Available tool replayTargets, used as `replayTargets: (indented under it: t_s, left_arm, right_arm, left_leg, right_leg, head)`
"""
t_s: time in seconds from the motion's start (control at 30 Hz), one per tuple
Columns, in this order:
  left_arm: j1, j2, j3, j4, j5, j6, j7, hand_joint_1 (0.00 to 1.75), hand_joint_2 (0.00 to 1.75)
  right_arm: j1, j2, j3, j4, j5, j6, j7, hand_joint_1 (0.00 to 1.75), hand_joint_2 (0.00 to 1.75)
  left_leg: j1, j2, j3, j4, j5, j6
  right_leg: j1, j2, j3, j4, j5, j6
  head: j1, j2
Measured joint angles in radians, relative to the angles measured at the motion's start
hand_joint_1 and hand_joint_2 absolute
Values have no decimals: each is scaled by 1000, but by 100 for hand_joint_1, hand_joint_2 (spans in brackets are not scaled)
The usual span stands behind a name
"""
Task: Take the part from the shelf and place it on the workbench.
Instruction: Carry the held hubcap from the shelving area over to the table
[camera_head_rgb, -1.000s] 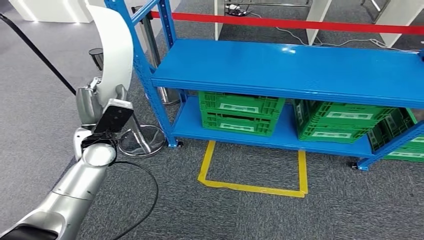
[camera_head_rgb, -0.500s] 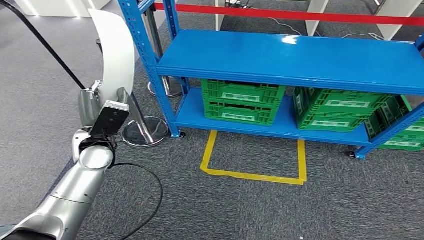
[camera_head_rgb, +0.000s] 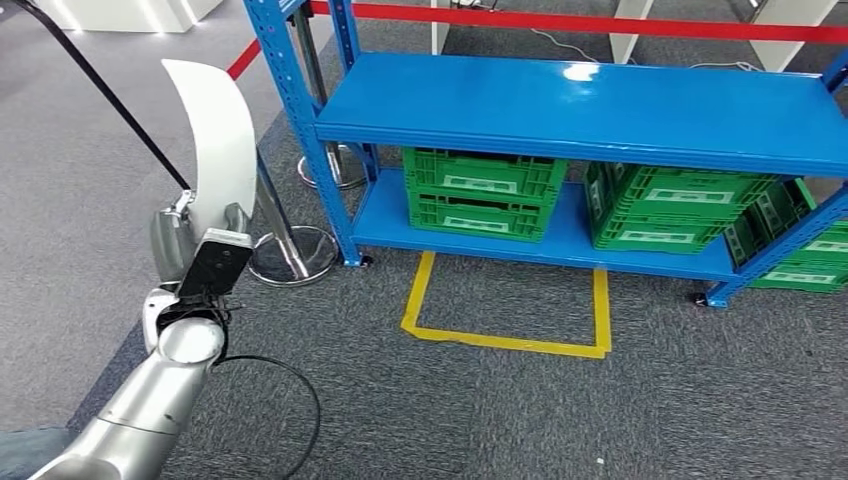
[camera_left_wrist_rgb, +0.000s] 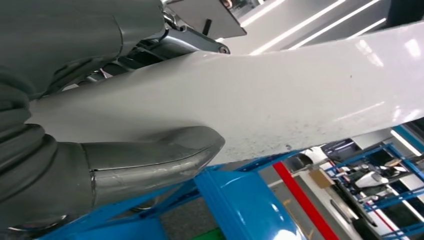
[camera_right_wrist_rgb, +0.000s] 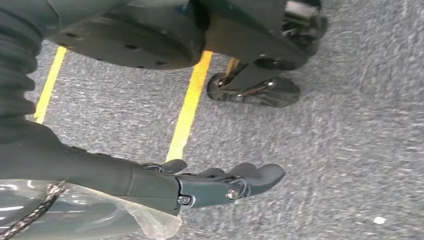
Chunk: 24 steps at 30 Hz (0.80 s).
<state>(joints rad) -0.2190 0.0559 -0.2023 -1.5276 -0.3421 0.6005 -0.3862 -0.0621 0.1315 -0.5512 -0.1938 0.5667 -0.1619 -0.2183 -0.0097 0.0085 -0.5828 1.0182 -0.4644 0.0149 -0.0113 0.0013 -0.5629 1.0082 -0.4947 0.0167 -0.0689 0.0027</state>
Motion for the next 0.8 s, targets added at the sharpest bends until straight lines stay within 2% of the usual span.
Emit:
replayTargets:
  t_s: [0.07,0.17,0.2,0.23,0.27,0.33,0.37,0.4,0.43,0.5,0.53,0.57,0.6,0.67,0.7,0.73,0.77,0.8]
  left_arm:
    - [22,2,7,-27,-1,4,-19,175,175]
    - [46,4,20,-60,7,6,-39,175,175]
    - [57,5,24,-71,17,6,-45,175,175]
    - [67,5,28,-82,29,6,-52,175,175]
    - [75,5,34,-93,40,5,-57,175,175]
    - [80,6,45,-115,55,3,-65,175,175]
    - [79,7,50,-124,59,2,-67,175,175]
    - [78,9,54,-132,60,0,-69,175,175]
    - [77,11,57,-138,60,-3,-71,175,175]
    - [74,14,61,-147,55,-6,-74,175,175]
    - [73,15,61,-150,53,-7,-75,175,175]
    - [72,16,62,-153,50,-8,-76,175,175]
    - [71,16,64,-156,48,-8,-76,175,175]
    - [72,19,66,-160,47,-8,-75,175,175]
    - [73,20,68,-161,48,-9,-72,175,175]
    - [73,22,69,-163,51,-12,-68,175,175]
    - [73,25,71,-165,54,-15,-64,175,175]
    - [73,27,72,-169,57,-18,-61,175,175]
  right_arm:
    - [1,1,-6,0,1,-2,-1,0,175]
    - [0,1,-15,0,0,-3,-1,0,175]
    - [0,1,-19,0,-1,-4,-1,0,175]
    - [1,1,-22,0,-1,-6,-1,0,175]
    - [1,1,-26,0,-2,-7,0,0,175]
    - [0,1,-32,0,-2,-10,0,0,175]
    - [-1,1,-34,0,-2,-11,0,0,175]
    - [-2,2,-37,0,-3,-10,0,0,175]
    - [-2,2,-41,0,-4,-9,1,0,175]
    - [0,1,-48,0,-7,-6,2,0,175]
    - [2,1,-51,0,-7,-5,2,0,175]
    - [3,1,-53,0,-8,-4,2,0,175]
    - [3,0,-56,0,-10,-3,2,0,175]
    - [1,0,-61,0,-16,-2,1,0,175]
    - [2,0,-65,0,-21,-2,1,0,175]
    - [3,0,-70,0,-26,-3,1,0,175]
    - [4,0,-75,0,-31,-3,1,0,175]
    - [5,0,-80,0,-35,-4,0,0,175]
  left_leg:
    - [3,-2,-16,41,-35,-11]
    - [9,-4,-85,218,-135,-25]
    - [11,-4,-99,262,-149,-26]
    - [13,-4,-96,271,-143,-27]
    - [14,-6,-76,242,-121,-25]
    - [16,-29,-4,113,-60,-19]
    - [17,-42,26,54,-42,-15]
    - [17,-53,43,16,-35,-13]
    - [17,-57,47,1,-37,-10]
    - [17,-43,42,-5,-33,-3]
    - [19,-35,41,-8,-28,3]
    - [21,-25,39,-11,-23,9]
    - [22,-14,36,-13,-19,14]
    - [19,6,28,-13,-14,20]
    - [17,17,24,-12,-12,21]
    - [16,27,21,-12,-10,21]
    - [15,37,19,-11,-9,21]
    - [14,46,18,-10,-8,20]
  right_leg:
    - [-3,1,-2,-3,7,-13]
    - [-3,6,-12,-4,15,-24]
    - [-3,10,-15,-3,18,-24]
    - [-3,16,-18,-3,21,-24]
    - [-3,23,-21,-2,23,-23]
    - [-2,37,-24,-2,29,-17]
    - [-1,45,-28,0,32,-13]
    - [-1,51,-33,1,37,-8]
    - [-1,58,-40,1,42,-1]
    - [-2,68,-50,1,49,11]
    - [-2,63,-57,8,42,16]
    - [-1,52,-70,32,23,20]
    - [-1,37,-91,78,-8,22]
    - [0,13,-146,209,-77,28]
    - [-1,9,-163,259,-97,30]
    - [0,7,-163,276,-98,31]
    - [0,4,-143,254,-83,30]
    - [1,-5,-104,196,-56,26]
  head:
    - [-2,0]
    - [-3,0]
    - [-3,0]
    - [-3,0]
    - [-3,0]
    - [-3,0]
    - [-2,0]
    - [-2,0]
    - [-2,0]
    - [-2,0]
    - [-1,0]
    - [2,0]
    - [5,0]
    - [9,0]
    - [9,0]
    - [9,0]
    - [9,0]
    - [9,0]
